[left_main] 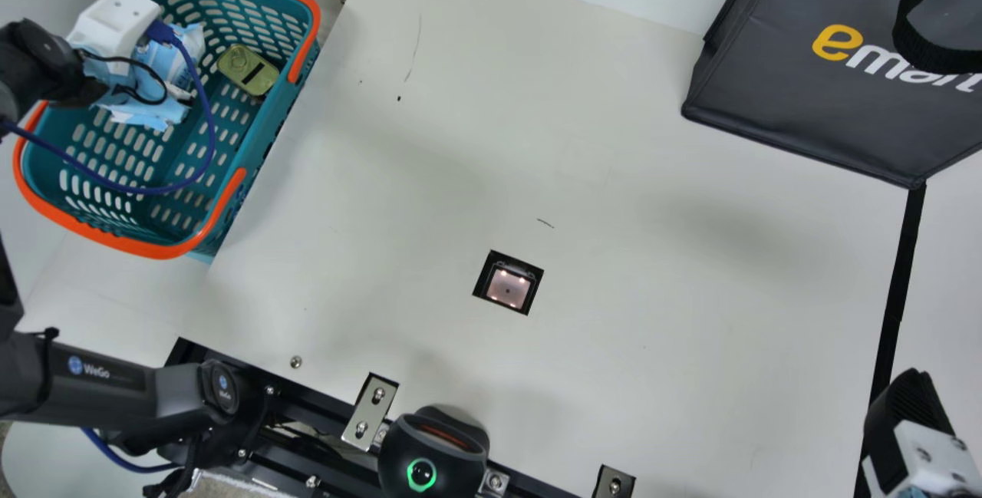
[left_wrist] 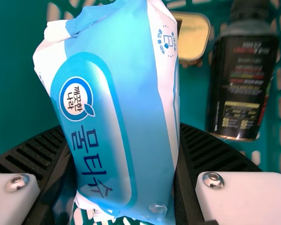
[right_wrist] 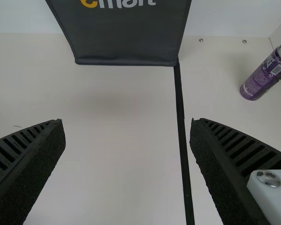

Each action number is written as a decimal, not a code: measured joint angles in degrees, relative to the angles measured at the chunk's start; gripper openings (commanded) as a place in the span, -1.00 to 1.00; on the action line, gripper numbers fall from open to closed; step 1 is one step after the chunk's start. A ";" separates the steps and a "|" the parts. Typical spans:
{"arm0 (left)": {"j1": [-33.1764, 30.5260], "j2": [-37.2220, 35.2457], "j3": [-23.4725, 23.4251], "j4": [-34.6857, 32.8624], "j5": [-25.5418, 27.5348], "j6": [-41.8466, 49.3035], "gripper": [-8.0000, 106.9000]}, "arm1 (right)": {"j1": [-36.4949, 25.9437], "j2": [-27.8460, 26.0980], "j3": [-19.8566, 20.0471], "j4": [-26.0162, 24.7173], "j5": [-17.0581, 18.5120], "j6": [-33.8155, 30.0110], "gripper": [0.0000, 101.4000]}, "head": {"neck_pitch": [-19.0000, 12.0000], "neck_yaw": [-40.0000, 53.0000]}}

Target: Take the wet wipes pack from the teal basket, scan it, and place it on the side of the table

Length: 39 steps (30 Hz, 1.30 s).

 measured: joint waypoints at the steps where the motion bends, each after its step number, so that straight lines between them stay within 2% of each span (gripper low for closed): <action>1: -0.11 -0.67 -0.26 0.16 0.37 -0.78 -1.00 | 0.00 0.00 0.00 0.00 0.00 0.00 0.87 | 0.00 0.09; 11: -2.52 -7.64 -2.51 2.28 6.69 -11.48 -1.00 | 0.00 0.00 0.00 0.00 0.06 0.00 0.87 | 0.00 0.00; 20: -7.33 -13.83 -2.89 5.21 11.28 -21.31 -1.00 | 0.00 0.00 0.00 0.00 0.06 0.00 0.87 | 0.00 0.09; 29: -14.61 -20.04 -1.50 9.17 14.74 -30.82 -1.00 | 0.00 0.00 0.00 0.00 0.06 0.00 0.87 | 0.00 0.09; 39: -25.75 -26.47 1.28 13.57 18.37 -40.26 -1.00 | 0.00 0.00 0.00 0.00 -0.01 0.00 0.87 | 0.00 0.09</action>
